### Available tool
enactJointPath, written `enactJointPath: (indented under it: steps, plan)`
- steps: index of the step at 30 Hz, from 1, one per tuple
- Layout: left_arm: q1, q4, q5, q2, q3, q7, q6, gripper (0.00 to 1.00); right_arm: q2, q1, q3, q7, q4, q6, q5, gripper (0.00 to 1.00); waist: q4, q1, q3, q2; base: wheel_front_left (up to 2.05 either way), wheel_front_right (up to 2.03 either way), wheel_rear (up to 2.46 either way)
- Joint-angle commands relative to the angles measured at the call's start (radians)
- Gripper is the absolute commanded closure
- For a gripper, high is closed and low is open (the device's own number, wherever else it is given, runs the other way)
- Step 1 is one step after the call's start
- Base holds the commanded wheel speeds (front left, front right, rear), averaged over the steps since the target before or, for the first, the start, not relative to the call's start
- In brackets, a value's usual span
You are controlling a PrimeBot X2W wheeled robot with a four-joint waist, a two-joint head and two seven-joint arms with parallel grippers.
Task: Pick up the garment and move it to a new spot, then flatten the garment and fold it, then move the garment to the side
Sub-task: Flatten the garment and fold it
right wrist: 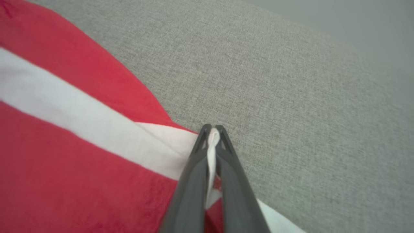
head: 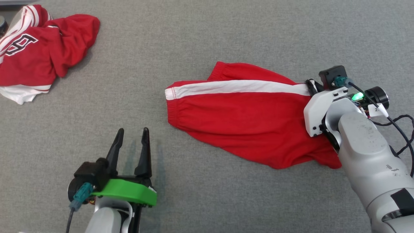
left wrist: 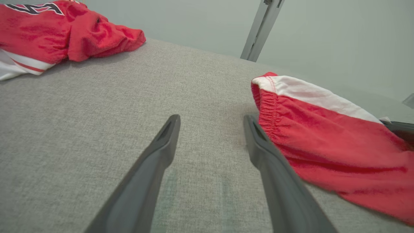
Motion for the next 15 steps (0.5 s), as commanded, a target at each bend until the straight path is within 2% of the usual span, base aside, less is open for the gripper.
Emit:
enactJointPath:
  steps: [1,8,11,15]
  plan:
    - [-0.031,0.009,0.017,0.003,-0.017,-0.001,0.000,0.00,-0.004,0.020,0.006,-0.014,-0.005,-0.001,0.011,1.00,-0.013,0.0000,-0.013,0.0000,0.00,0.00,0.00]
    - [-0.171,0.123,-0.026,0.065,-0.118,0.005,0.000,0.00,0.008,0.052,0.046,-0.071,-0.057,-0.001,0.040,1.00,-0.055,0.0000,-0.030,0.0000,0.00,0.00,0.00]
    - [-0.242,0.186,-0.072,0.099,-0.157,0.051,0.000,0.00,0.015,0.059,0.067,-0.075,-0.083,-0.001,0.054,1.00,-0.076,0.0000,-0.026,0.0000,0.00,0.00,0.00]
    - [-0.316,0.228,-0.189,0.151,-0.231,0.132,0.000,0.00,0.019,0.062,0.096,-0.066,-0.119,-0.001,0.079,1.00,-0.105,0.0000,-0.012,0.0000,0.00,0.00,0.00]
